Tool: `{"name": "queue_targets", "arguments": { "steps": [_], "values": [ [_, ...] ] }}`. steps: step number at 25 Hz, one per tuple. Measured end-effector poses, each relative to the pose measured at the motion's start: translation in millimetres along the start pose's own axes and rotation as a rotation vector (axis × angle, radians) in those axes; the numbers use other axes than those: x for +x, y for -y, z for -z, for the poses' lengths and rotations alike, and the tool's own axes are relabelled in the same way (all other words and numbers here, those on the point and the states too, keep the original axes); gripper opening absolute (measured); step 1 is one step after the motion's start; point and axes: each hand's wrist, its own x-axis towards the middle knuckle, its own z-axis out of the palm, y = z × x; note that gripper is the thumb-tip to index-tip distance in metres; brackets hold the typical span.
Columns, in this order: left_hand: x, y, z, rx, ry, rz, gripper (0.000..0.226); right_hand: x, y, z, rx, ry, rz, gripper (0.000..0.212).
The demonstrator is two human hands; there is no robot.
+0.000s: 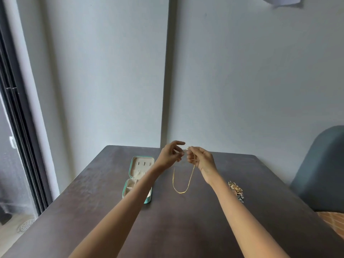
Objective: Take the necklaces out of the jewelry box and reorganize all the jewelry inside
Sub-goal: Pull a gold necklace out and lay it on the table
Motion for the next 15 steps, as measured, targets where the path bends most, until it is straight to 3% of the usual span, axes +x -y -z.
{"name": "queue_targets", "arguments": {
  "steps": [3,5,15],
  "values": [
    [-1.0,-0.6,-5.8,0.034,0.058,0.015,0.020,-4.6,6.2,5.3,0.018,-0.037,-0.003,0.015],
    [-5.6,-9.9,-9.9,-0.082,0.102,0.026,0.007,-10.4,8.9,9.4,0.014,-0.069,0.004,0.019],
    [-42.8,-32.0,-42.2,-0.548,0.246,0.160,0.020,-52.4,4.8,25.0,0.112,-0.057,0.061,0.018]
  ]
}}
